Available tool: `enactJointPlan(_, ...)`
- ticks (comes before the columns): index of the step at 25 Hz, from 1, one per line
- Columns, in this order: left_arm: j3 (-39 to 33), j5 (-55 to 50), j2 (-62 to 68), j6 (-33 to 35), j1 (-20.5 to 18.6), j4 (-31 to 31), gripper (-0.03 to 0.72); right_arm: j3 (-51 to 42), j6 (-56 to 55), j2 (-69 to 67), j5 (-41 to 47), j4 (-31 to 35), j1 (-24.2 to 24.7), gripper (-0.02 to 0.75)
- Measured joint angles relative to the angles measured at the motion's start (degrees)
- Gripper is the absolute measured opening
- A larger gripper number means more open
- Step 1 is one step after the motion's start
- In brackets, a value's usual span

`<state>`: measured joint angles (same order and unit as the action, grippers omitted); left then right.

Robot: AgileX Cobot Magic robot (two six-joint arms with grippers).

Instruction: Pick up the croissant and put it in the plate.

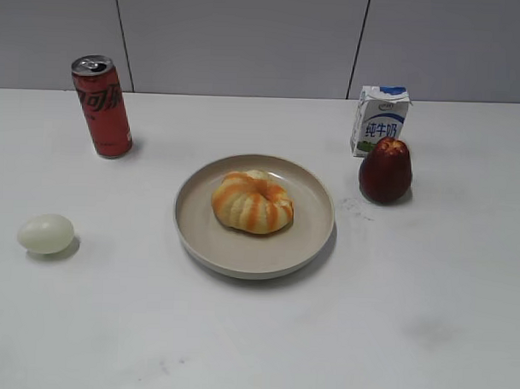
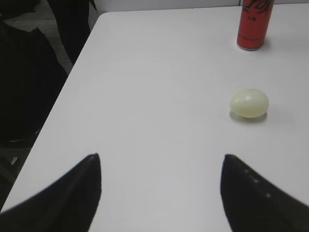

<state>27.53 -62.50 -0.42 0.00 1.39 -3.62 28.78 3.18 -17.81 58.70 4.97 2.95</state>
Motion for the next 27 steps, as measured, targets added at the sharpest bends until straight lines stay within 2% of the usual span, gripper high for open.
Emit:
enactJointPlan(12, 0.0, 0.0, 0.0, 0.0, 0.0, 0.0, 0.586, -0.1, 0.1, 17.7, 0.2, 0.0, 0.0, 0.501)
enactJointPlan(27, 0.0, 0.0, 0.0, 0.0, 0.0, 0.0, 0.586, -0.1, 0.2, 18.1, 0.4, -0.1, 0.0, 0.499)
